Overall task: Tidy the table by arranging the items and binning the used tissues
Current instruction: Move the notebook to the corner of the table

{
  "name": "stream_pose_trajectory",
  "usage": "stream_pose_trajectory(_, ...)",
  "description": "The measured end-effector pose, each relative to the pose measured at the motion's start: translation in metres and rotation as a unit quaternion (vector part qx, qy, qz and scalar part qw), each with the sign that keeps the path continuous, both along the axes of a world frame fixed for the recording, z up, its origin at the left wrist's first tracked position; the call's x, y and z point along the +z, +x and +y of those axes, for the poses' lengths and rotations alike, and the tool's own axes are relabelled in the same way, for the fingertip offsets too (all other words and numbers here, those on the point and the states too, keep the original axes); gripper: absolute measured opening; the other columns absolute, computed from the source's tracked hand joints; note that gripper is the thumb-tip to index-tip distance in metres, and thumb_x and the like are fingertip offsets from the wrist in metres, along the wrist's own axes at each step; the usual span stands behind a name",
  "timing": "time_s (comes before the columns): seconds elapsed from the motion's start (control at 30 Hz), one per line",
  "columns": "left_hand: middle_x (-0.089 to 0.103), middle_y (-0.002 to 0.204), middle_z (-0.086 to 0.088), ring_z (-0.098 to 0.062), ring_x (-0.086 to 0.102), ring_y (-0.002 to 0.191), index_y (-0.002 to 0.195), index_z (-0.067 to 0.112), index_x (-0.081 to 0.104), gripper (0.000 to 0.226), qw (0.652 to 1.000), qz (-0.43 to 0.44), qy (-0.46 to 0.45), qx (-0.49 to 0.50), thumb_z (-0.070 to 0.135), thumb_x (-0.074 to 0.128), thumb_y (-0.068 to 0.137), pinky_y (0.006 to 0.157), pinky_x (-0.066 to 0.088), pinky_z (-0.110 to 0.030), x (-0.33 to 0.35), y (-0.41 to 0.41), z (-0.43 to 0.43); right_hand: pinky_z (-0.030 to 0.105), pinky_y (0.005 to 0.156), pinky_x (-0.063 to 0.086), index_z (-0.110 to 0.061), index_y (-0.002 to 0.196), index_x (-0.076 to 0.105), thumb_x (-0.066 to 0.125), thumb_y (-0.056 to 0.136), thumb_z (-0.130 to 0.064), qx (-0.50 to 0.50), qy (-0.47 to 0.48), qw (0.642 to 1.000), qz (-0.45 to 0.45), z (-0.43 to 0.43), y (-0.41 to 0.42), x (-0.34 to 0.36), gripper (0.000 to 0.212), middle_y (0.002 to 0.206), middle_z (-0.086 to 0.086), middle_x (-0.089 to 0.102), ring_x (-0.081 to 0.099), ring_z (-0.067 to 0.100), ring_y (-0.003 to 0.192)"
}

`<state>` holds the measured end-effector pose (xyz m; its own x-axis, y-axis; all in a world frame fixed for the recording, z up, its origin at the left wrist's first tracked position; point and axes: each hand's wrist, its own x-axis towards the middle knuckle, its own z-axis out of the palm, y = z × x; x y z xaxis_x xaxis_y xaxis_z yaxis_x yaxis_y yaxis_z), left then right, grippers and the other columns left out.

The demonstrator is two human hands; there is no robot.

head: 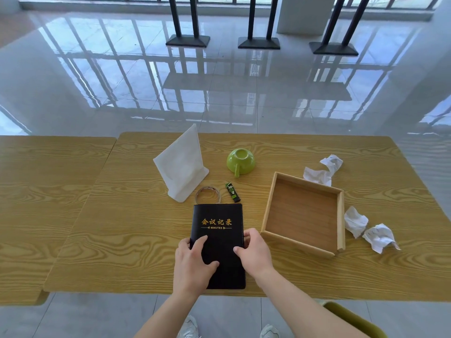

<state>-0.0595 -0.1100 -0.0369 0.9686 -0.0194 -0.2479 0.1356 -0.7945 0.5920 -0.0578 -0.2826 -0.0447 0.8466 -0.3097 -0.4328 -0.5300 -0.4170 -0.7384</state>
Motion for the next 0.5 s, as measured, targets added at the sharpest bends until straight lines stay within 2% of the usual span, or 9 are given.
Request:
stream_pose_trajectory(0.1,0.035,0.144,-0.010,-0.025,0.033,0.134,0.141,0.030,0.045,0.074,1.000,-0.025,0.003,-0.015,0.035,0.079,0.076,0.106,0.038,-0.036,0.008,0.006,-0.011,0.036,0.082,0.057,-0.030,0.102,0.054,0.073,0.084,-0.016,-0.015,0.006,1.000,-0.022,-0.013,0.000,0.008,0.030,0.092,-0.011,0.066,0.063,0.008,0.087)
stream_pose_trajectory(0.27,0.037,0.142,-0.009,-0.025,0.035,0.132,0.141,0.032,0.044,0.075,0.998,-0.051,0.001,-0.037,0.036,0.079,0.076,0.105,0.039,-0.037,0.022,0.011,-0.040,0.028,0.080,0.056,-0.031,0.108,0.054,0.074,0.085,-0.019,-0.014,-0.001,0.998,-0.063,-0.045,-0.005,0.023,0.032,0.099,-0.011,0.065,0.062,0.008,0.092)
stream_pose_trajectory(0.5,0.040,0.137,-0.006,-0.024,0.037,0.130,0.140,0.033,0.045,0.076,0.994,-0.093,-0.006,-0.059,0.037,0.081,0.073,0.103,0.041,-0.036,0.037,0.011,-0.098,0.026,0.083,0.055,-0.027,0.115,0.056,0.075,0.084,-0.019,-0.019,-0.022,0.992,-0.123,-0.105,-0.017,0.039,0.037,0.103,-0.011,0.065,0.062,0.008,0.096)
